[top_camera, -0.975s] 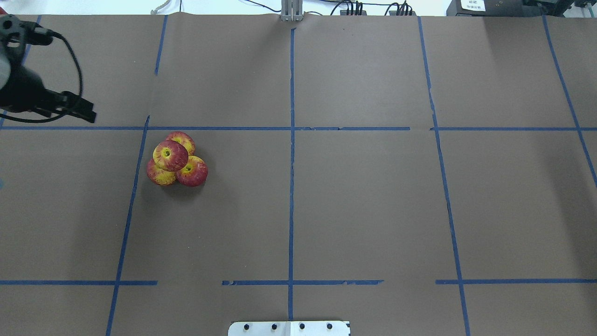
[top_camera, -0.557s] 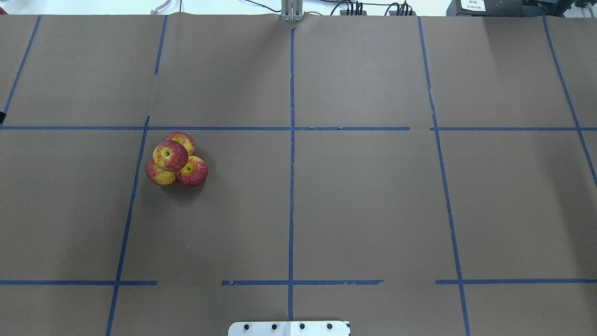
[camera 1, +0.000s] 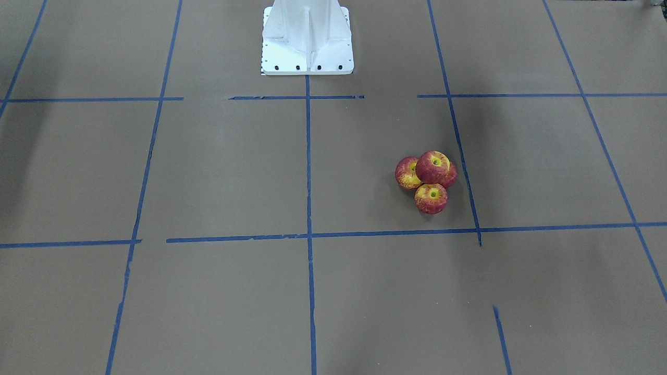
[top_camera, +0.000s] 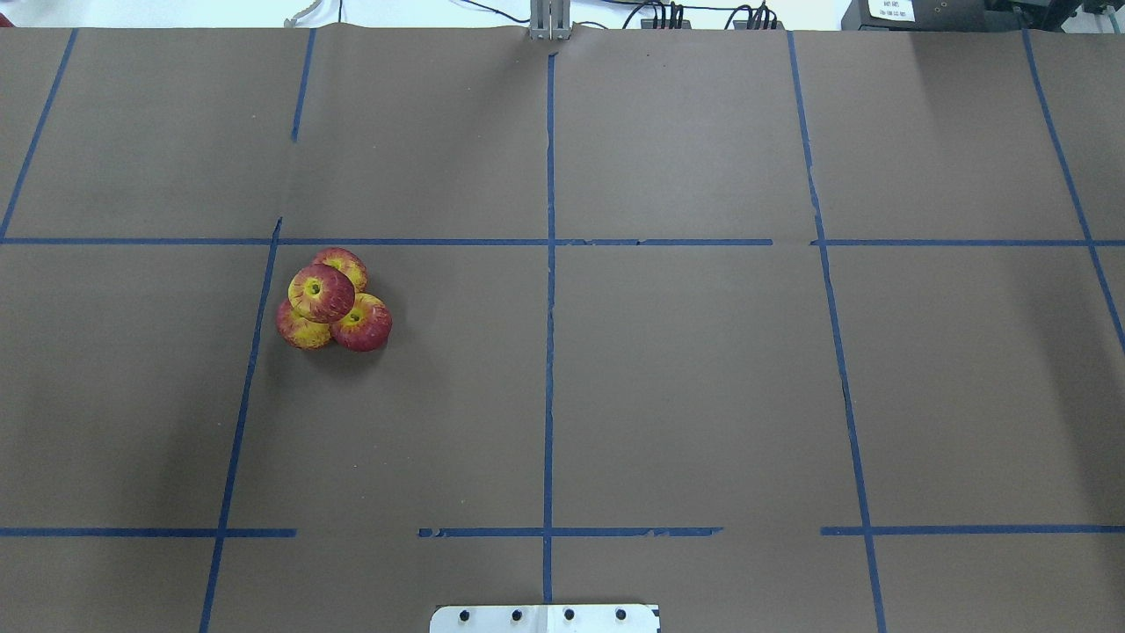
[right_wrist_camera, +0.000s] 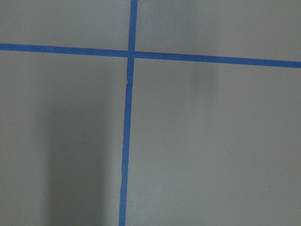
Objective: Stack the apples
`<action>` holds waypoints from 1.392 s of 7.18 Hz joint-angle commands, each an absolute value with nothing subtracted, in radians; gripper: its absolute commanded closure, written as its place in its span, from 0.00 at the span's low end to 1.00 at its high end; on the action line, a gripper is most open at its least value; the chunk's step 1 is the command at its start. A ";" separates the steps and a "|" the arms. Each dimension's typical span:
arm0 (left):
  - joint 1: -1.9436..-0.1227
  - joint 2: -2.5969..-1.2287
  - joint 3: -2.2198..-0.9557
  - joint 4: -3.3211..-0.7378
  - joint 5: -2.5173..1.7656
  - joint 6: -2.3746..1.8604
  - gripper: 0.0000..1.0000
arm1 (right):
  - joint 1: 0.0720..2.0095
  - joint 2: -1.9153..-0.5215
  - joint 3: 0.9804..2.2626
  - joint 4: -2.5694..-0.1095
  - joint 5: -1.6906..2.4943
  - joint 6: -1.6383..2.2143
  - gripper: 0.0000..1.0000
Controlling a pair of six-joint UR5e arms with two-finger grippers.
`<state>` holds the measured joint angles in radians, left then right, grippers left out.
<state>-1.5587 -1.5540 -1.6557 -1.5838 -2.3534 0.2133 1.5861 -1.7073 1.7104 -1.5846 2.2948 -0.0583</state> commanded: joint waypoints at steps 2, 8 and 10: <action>-1.574 -1.491 -1.649 -1.588 -2.355 0.219 0.00 | 1.586 -1.707 1.710 -1.585 2.295 -0.060 0.00; -1.571 -1.503 -1.671 -1.575 -2.353 0.198 0.00 | 1.586 -1.707 1.710 -1.585 2.295 -0.058 0.00; -1.571 -1.503 -1.667 -1.582 -2.353 0.097 0.00 | 1.586 -1.707 1.710 -1.585 2.295 -0.060 0.00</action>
<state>-1.5707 -1.5041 -1.6698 -1.5783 -2.3526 0.1530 1.5861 -1.7073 1.7104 -1.5846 2.2949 -0.0588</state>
